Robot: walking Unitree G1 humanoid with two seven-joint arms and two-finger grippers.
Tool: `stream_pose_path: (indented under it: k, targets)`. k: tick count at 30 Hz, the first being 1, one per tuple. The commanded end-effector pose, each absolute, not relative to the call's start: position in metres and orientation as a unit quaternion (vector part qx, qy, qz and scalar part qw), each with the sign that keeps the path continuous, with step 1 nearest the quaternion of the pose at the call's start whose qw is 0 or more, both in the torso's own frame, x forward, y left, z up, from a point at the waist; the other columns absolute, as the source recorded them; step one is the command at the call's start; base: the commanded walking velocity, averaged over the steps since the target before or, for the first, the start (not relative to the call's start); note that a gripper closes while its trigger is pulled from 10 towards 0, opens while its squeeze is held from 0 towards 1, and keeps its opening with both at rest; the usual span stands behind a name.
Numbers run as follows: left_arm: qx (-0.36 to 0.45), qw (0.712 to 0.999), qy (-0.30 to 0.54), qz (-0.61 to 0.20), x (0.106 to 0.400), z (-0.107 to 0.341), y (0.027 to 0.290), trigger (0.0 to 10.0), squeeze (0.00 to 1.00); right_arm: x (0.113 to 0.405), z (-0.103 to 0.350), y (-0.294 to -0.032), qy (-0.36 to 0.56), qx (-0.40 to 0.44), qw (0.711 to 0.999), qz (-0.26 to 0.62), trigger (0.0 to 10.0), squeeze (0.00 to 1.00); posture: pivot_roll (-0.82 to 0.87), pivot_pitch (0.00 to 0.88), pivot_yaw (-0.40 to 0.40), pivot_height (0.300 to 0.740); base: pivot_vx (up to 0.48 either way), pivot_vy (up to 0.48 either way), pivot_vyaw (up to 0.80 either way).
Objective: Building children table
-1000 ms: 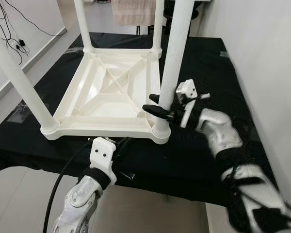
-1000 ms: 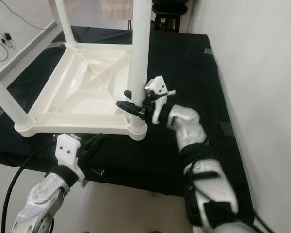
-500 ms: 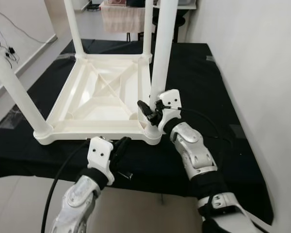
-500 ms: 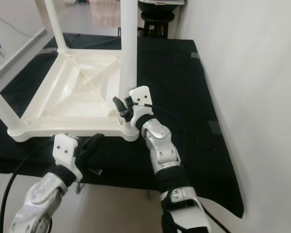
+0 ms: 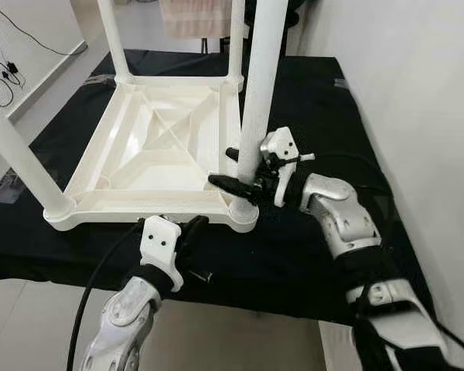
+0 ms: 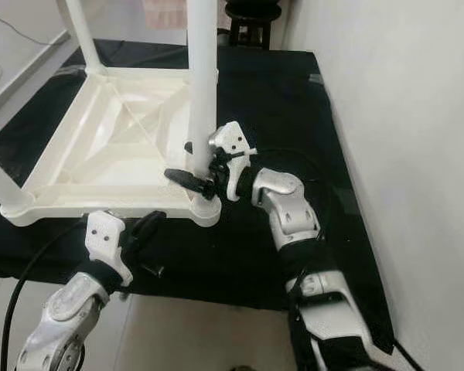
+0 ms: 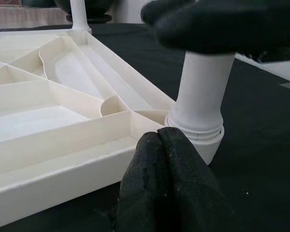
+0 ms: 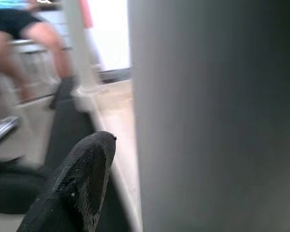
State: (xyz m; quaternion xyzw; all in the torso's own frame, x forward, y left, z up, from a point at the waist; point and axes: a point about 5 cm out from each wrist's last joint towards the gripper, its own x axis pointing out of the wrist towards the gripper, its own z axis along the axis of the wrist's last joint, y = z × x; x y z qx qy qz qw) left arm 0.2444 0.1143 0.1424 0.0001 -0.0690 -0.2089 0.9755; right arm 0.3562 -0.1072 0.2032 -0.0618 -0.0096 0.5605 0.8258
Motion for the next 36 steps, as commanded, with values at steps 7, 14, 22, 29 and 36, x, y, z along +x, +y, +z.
stream_pose_path:
  k: [7, 14, 22, 29, 36]
  targets:
    - [0.002, 0.976, -0.050, -0.211, 0.242, 0.136, 0.114, 10.0, 0.00, 0.360, 0.197, -0.108, 0.038, -0.023, 0.789, 0.613, 0.0, 0.00, 0.11, 0.090, -0.037, 0.740, 0.000, 0.000, 0.00]
    - [0.002, 0.976, -0.047, -0.212, 0.242, 0.134, 0.113, 10.0, 0.00, 0.365, 0.186, -0.115, 0.049, -0.023, 0.801, 0.597, 0.0, 0.00, 0.11, 0.089, -0.039, 0.740, 0.000, 0.000, 0.00]
    - [0.003, 0.976, -0.045, -0.213, 0.239, 0.133, 0.115, 10.0, 0.00, 0.368, 0.159, -0.137, 0.063, -0.083, 0.896, 0.432, 0.0, 0.00, 0.10, 0.092, -0.040, 0.740, 0.000, 0.000, 0.00]
    - [0.007, 0.976, -0.041, -0.215, 0.241, 0.134, 0.121, 10.0, 0.00, 0.315, 0.120, -0.106, 0.131, -0.024, 0.961, 0.243, 0.0, 0.00, 0.06, 0.095, -0.013, 0.740, 0.000, 0.000, 0.00]
    - [0.004, 0.977, -0.044, -0.207, 0.242, 0.134, 0.119, 10.0, 0.00, 0.345, 0.136, -0.082, 0.101, -0.054, 0.944, 0.310, 10.0, 0.85, 0.10, 0.097, -0.042, 0.740, 0.000, 0.000, 0.00]
